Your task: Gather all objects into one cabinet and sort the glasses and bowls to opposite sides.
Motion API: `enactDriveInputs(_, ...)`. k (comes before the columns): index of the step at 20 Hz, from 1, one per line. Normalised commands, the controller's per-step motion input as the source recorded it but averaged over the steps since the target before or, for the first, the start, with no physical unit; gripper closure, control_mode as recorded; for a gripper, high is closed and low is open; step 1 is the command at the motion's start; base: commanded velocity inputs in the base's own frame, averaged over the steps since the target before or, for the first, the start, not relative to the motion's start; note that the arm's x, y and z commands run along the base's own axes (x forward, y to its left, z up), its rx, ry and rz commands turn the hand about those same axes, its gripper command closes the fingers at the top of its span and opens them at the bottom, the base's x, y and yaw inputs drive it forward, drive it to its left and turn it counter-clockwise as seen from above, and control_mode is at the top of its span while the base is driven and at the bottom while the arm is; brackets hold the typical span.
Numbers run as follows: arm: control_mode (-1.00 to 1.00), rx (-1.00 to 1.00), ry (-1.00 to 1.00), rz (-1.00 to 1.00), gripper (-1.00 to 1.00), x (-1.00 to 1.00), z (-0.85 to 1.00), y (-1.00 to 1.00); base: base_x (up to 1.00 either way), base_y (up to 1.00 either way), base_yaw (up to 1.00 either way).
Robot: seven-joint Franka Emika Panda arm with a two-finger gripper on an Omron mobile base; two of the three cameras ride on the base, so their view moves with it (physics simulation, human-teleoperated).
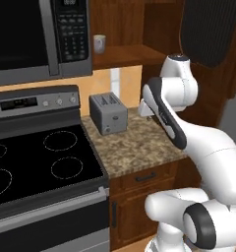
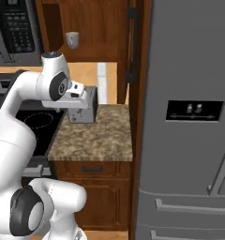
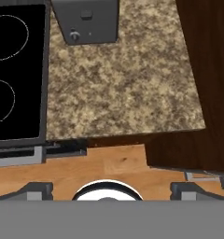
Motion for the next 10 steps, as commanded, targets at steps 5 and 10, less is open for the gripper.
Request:
enactDriveInputs(5, 1.00, 0.00, 0.00, 0.00, -1.00, 0.00, 0.00, 0.00, 0.70, -0.56, 0.08)
enactDriveInputs(10, 1.00, 0.00, 0.00, 0.00, -1.00, 0.00, 0.00, 0.00, 1.00, 0.02, 0.05)
